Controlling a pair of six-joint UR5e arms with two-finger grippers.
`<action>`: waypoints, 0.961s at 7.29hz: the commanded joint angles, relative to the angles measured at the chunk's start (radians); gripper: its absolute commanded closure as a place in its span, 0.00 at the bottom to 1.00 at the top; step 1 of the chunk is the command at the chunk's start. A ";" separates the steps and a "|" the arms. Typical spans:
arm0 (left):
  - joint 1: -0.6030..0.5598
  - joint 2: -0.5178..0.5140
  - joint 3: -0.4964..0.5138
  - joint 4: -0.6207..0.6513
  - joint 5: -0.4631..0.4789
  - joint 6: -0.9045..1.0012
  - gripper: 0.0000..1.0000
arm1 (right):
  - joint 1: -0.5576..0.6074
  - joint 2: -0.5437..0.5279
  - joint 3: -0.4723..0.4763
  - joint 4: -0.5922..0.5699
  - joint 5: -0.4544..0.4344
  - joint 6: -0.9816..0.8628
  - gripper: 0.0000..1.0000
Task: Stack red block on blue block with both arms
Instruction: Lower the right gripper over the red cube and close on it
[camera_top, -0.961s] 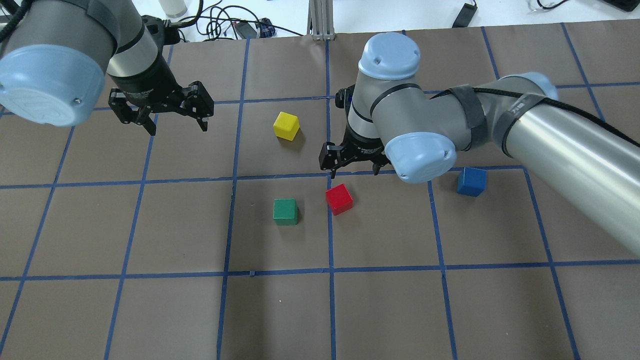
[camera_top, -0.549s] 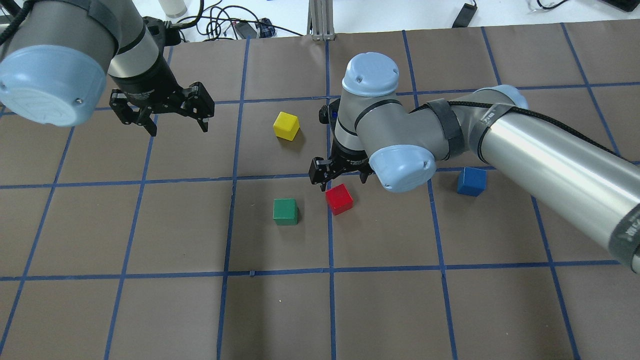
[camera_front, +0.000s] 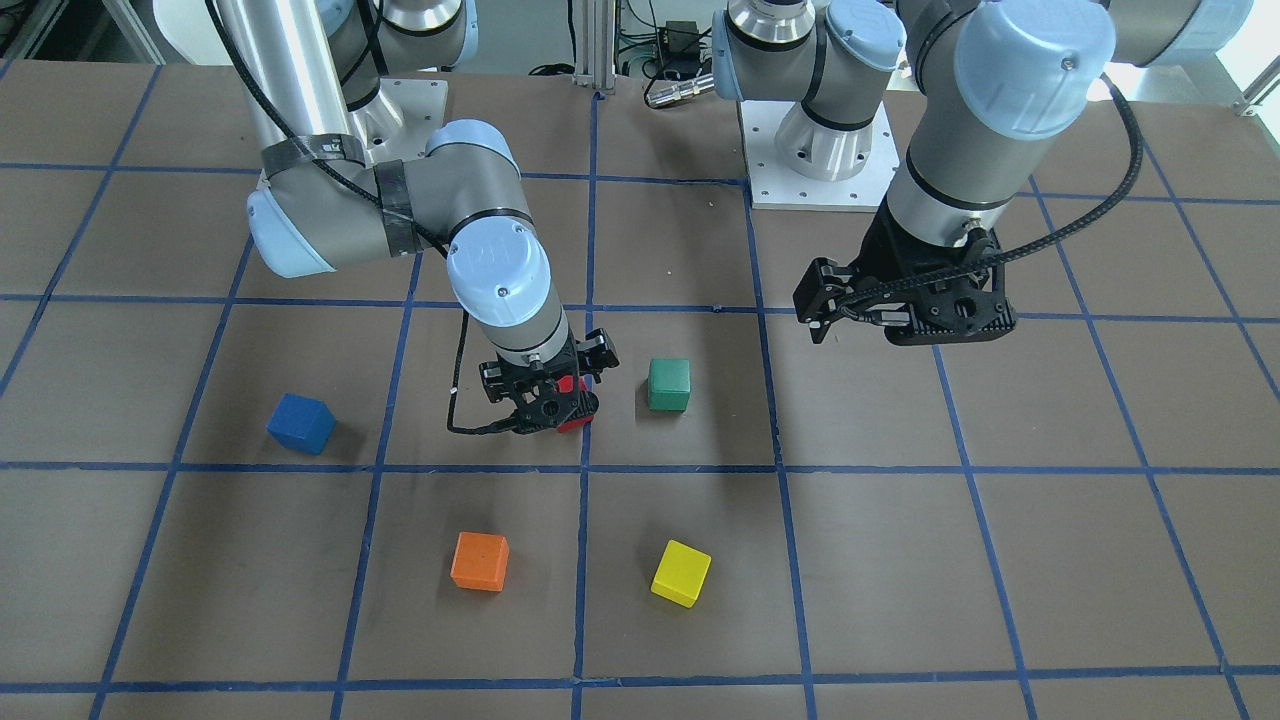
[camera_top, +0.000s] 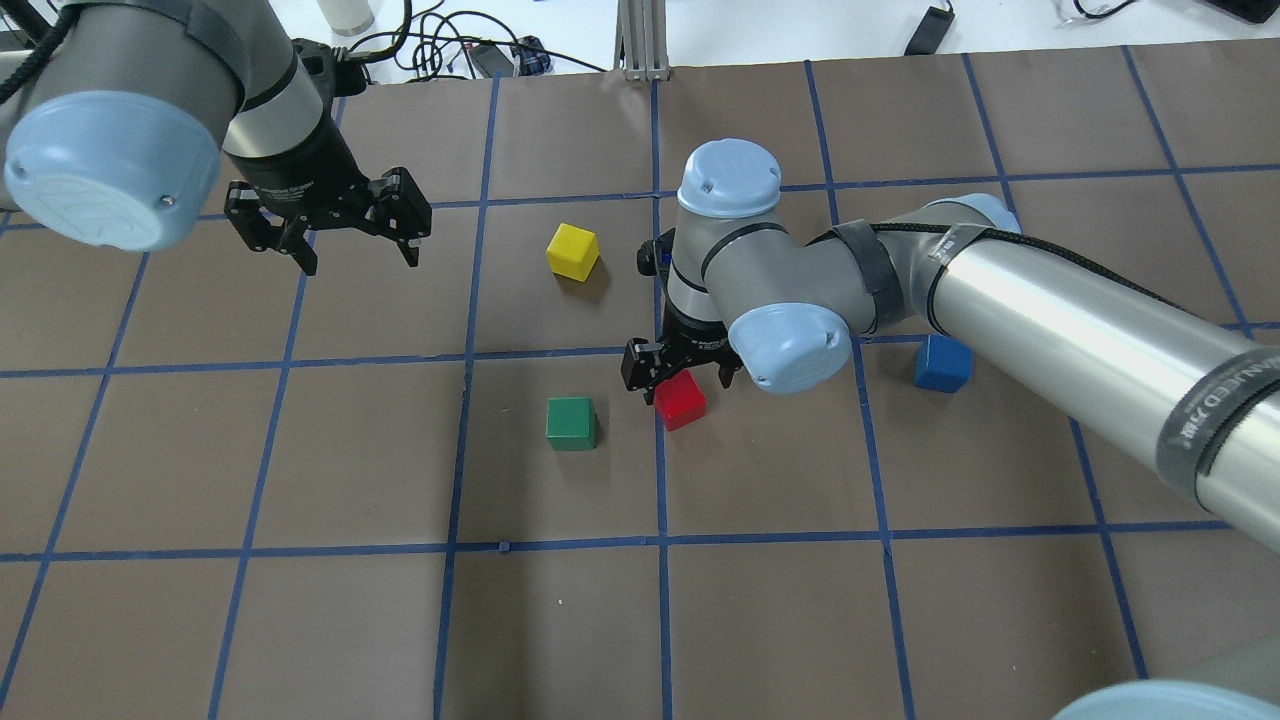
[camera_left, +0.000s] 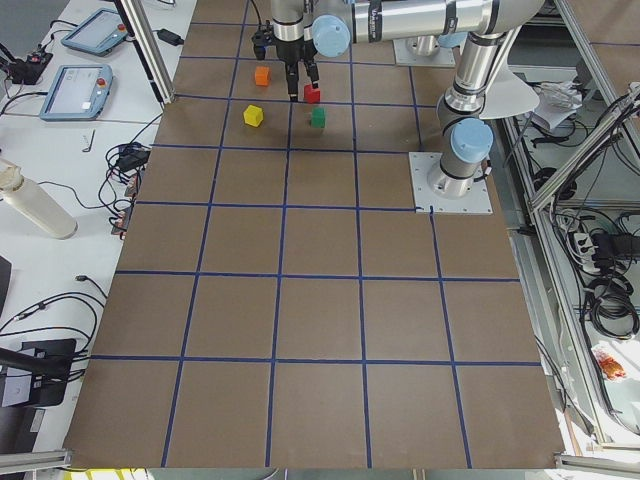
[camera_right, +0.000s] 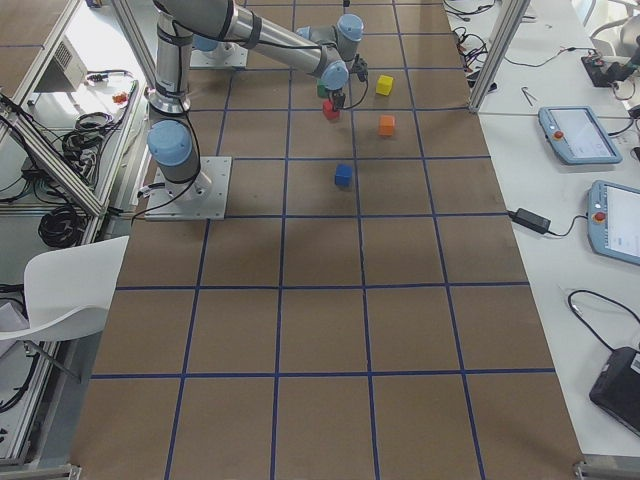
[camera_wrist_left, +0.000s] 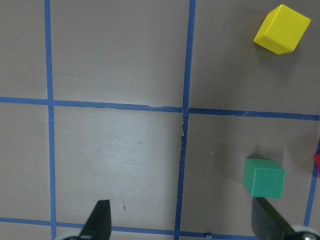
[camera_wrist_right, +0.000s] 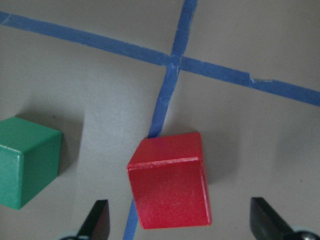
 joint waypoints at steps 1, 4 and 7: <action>0.000 -0.002 -0.004 0.000 0.000 0.000 0.00 | 0.000 0.012 0.000 -0.006 0.000 0.014 0.09; 0.000 -0.006 -0.004 0.000 0.000 -0.003 0.00 | 0.006 0.015 0.000 -0.002 0.034 0.016 0.27; 0.000 -0.008 -0.004 0.000 0.000 -0.005 0.00 | 0.008 0.021 -0.001 -0.005 0.048 0.014 0.26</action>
